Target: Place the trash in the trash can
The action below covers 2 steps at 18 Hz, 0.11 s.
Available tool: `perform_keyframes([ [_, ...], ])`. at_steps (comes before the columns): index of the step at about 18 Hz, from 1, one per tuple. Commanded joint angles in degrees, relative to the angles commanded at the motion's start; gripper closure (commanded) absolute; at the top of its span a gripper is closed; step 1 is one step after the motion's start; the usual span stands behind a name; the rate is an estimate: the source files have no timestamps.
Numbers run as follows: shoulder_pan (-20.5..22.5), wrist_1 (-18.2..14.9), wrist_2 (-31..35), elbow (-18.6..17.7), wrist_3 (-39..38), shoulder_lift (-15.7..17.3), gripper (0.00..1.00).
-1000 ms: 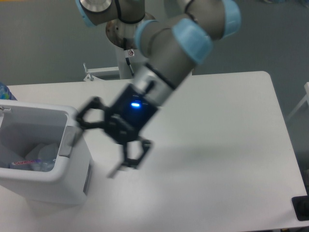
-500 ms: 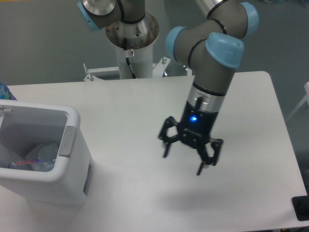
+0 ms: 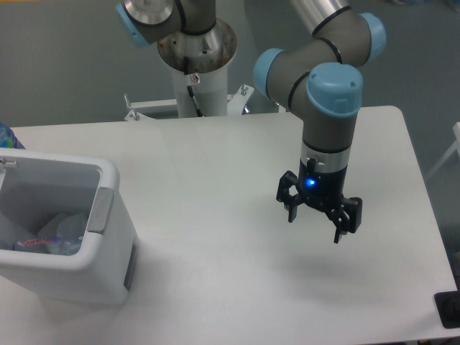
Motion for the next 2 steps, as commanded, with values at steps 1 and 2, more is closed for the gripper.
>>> perform_keyframes([
  [1,0.0,-0.18,0.52,0.0,0.53,-0.09,0.0],
  [2,-0.09,-0.27,0.88,-0.17,0.7,-0.09,0.0],
])
